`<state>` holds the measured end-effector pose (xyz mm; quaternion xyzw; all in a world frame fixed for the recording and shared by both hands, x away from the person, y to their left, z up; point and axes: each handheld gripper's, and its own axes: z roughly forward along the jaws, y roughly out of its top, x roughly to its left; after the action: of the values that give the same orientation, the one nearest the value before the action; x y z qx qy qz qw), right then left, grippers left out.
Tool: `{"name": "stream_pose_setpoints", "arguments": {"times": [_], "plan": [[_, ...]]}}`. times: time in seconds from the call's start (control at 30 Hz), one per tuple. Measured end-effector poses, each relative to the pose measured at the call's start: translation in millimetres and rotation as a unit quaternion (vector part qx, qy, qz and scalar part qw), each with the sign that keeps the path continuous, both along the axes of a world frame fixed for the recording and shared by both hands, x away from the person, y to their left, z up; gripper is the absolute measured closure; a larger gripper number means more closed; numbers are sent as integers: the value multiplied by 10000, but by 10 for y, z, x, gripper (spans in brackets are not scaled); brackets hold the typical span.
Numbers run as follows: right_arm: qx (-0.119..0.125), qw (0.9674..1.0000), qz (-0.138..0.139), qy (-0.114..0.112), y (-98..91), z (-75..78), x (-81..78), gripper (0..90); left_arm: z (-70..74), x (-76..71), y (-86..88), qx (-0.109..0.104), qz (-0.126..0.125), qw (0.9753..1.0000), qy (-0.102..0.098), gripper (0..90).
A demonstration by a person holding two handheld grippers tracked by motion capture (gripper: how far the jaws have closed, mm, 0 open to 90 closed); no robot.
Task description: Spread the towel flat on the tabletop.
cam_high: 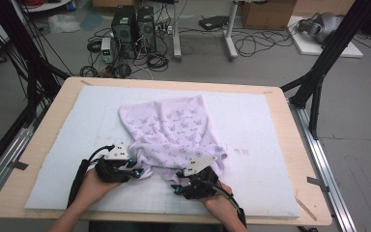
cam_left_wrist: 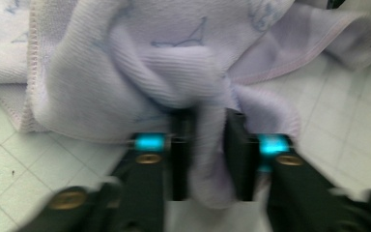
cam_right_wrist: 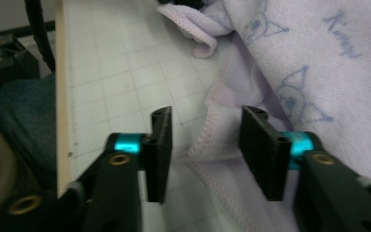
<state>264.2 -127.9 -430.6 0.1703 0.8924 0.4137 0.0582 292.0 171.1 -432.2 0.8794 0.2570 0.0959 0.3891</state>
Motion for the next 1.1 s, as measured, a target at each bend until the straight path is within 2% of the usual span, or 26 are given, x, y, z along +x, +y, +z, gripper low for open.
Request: {"name": "stream_pose_setpoints", "arguments": {"times": [0.07, 0.1, 0.17, 0.33, 0.47, 0.53, 0.67, 0.7, 0.73, 0.8, 0.87, 0.97, 1.1], "plan": [[-116, 9999, 92, 60, 37, -61, 44, 712, 3, 9, 16, 9, -23, 10000, 10, 844], [-198, 9996, 164, 89, 42, -83, 61, 788, 16, 4, 32, -11, 1, 10000, 15, 852], [-138, 9995, 262, 143, 2, -75, 86, 839, 56, -13, 85, -76, 25, 10000, -18, 857], [289, 9987, 357, 242, -256, 115, 66, 855, 225, -103, 249, -103, 24, 9999, -118, 861], [478, 9979, 421, 113, -500, 348, -55, 856, 433, -219, 360, -134, -25, 9996, -250, 862], [546, 9976, 428, 63, -626, 471, -142, 859, 540, -283, 406, -169, -68, 9993, -315, 863], [495, 9971, 579, -24, -841, 663, -344, 859, 680, -371, 490, -264, -110, 9989, -377, 858], [452, 9970, 626, -35, -882, 683, -374, 856, 687, -376, 498, -236, -74, 9989, -394, 846], [441, 9971, 613, 8, -919, 691, -391, 833, 682, -370, 500, -224, -11, 9990, -390, 790], [664, 9961, 560, 138, -981, 674, -365, 738, 638, -333, 500, -298, -58, 9992, -271, 639], [811, 9955, 453, 174, -997, 631, -320, 690, 572, -308, 477, -296, -144, 9993, -189, 575], [669, 9971, 321, 162, -952, 532, -244, 638, 449, -253, 438, -181, -186, 9996, -67, 517], [411, 9985, 209, 302, -829, 307, -114, 570, 243, -164, 373, -7, -232, 9997, 117, 511]]}}
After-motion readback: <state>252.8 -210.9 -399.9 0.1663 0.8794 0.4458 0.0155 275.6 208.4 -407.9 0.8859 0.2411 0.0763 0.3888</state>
